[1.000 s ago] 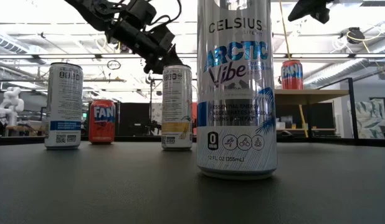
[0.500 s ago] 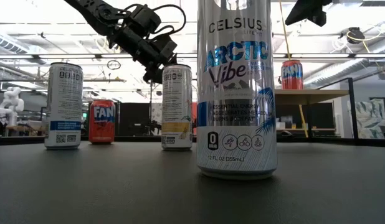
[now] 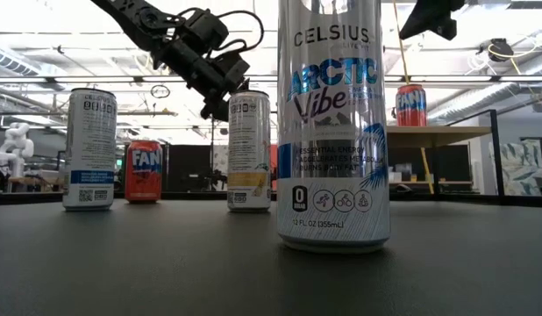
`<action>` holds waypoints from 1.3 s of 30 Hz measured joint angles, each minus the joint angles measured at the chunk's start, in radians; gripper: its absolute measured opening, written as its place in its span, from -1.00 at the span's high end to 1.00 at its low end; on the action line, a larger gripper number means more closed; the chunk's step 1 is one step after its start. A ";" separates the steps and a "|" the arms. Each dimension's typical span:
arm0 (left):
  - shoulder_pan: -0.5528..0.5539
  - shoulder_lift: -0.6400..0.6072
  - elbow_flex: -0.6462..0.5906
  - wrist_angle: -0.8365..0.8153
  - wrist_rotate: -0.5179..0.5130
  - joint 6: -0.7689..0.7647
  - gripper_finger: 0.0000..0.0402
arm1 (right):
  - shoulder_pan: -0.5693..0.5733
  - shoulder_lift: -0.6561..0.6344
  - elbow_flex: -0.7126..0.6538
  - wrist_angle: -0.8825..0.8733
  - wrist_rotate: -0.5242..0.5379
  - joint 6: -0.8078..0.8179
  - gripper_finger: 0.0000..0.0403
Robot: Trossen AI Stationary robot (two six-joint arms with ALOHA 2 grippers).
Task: Place canned beverage on shelf
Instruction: Put the top blue soda can on the shelf
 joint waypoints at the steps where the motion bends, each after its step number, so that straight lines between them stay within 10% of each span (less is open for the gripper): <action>1: -0.002 0.004 0.000 -0.009 0.000 0.000 -0.39 | 0.000 0.000 0.000 0.000 0.000 0.000 1.00; 39: -0.068 0.053 -0.001 0.013 -0.098 0.002 -0.39 | 0.000 0.000 0.000 0.000 0.000 -0.004 1.00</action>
